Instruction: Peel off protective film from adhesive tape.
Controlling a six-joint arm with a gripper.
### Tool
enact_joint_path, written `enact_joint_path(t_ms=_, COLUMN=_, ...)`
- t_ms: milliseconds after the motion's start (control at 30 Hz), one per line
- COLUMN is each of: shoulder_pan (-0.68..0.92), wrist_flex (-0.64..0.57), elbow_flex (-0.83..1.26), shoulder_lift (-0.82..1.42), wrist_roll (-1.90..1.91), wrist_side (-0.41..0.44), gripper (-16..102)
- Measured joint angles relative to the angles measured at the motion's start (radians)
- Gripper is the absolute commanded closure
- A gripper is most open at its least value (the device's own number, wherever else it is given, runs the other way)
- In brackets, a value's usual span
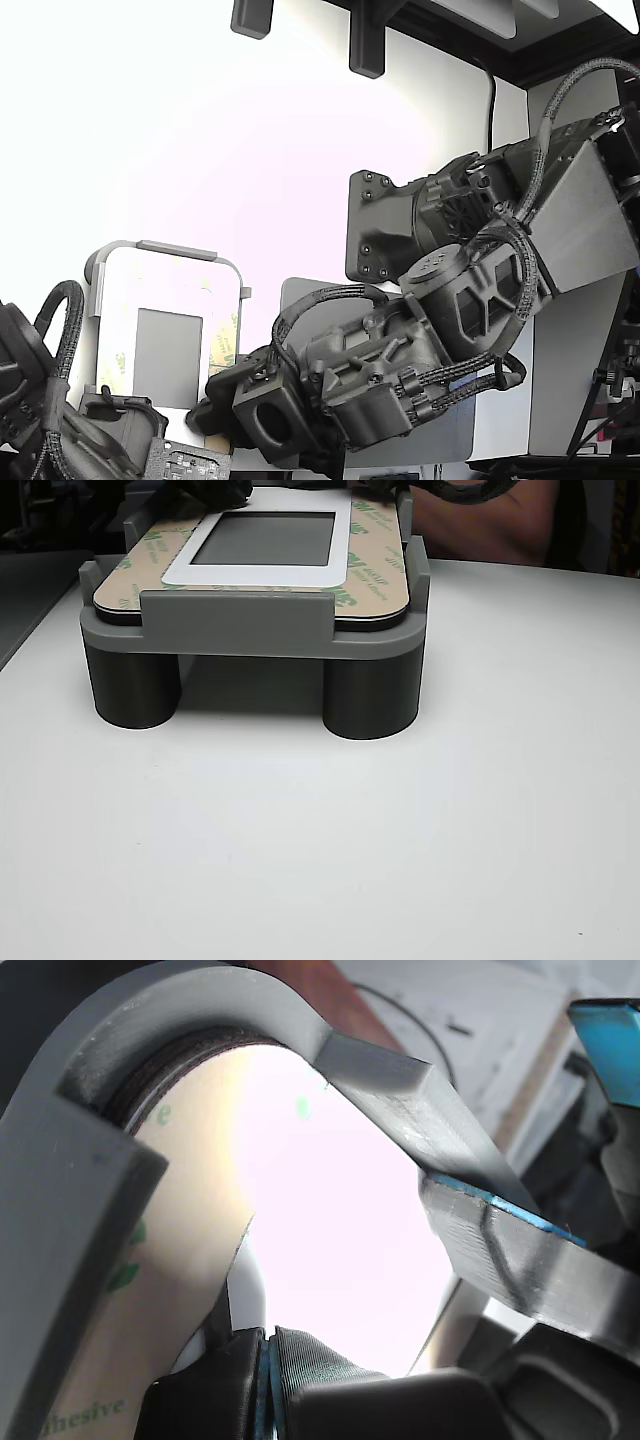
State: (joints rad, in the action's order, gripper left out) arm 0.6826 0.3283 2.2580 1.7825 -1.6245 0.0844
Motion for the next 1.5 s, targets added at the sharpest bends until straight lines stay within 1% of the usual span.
enact_joint_path(t_ms=933, shoulder_pan=0.020, wrist_flex=0.018, elbow_flex=-0.037, shoulder_lift=-0.031, wrist_roll=0.017, wrist_side=-0.006, gripper=95)
enact_joint_path(t_ms=1500, shoulder_pan=0.046, wrist_flex=0.025, elbow_flex=-0.069, shoulder_lift=-0.057, wrist_roll=0.032, wrist_side=0.011, gripper=95)
